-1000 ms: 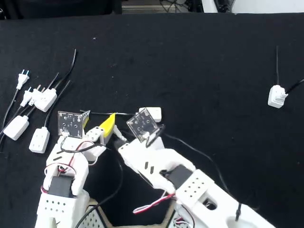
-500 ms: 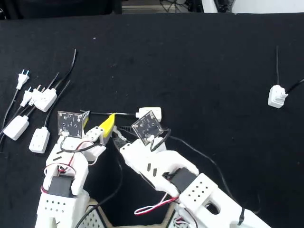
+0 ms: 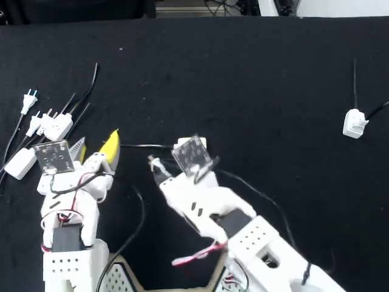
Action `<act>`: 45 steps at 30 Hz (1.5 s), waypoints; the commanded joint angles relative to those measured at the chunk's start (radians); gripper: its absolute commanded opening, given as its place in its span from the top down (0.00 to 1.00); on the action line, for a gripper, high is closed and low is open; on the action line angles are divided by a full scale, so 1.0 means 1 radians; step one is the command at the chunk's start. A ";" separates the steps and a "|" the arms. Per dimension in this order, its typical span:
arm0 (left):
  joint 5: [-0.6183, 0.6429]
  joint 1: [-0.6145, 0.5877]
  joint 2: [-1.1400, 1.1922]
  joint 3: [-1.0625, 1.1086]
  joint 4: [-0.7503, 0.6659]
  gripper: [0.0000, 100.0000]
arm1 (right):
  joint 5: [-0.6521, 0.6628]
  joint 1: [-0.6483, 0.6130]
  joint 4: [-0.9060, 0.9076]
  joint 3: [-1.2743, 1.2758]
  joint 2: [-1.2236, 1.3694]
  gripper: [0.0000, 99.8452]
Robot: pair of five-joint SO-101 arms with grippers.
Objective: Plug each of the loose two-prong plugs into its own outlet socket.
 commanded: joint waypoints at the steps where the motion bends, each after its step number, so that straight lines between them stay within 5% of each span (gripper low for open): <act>1: 0.017 -0.012 0.000 -0.028 -0.003 0.74 | 0.012 0.068 0.150 -0.226 0.185 0.99; 14: -0.051 0.022 0.196 -0.053 -0.086 0.74 | 0.094 0.084 0.635 -0.584 0.409 0.99; 20: -0.008 -0.096 0.549 -0.182 -0.212 0.74 | 0.103 0.089 0.649 -0.588 0.410 0.99; 29: 0.037 -0.105 1.086 -0.440 -0.209 0.74 | 0.146 0.084 0.649 -0.581 0.409 0.99; 35: 0.038 -0.102 1.111 -0.455 -0.207 0.74 | 0.157 0.087 0.471 -0.456 0.409 0.99; 45: 0.038 -0.097 1.053 -0.444 -0.170 0.74 | 0.397 0.091 0.453 -0.249 0.406 0.99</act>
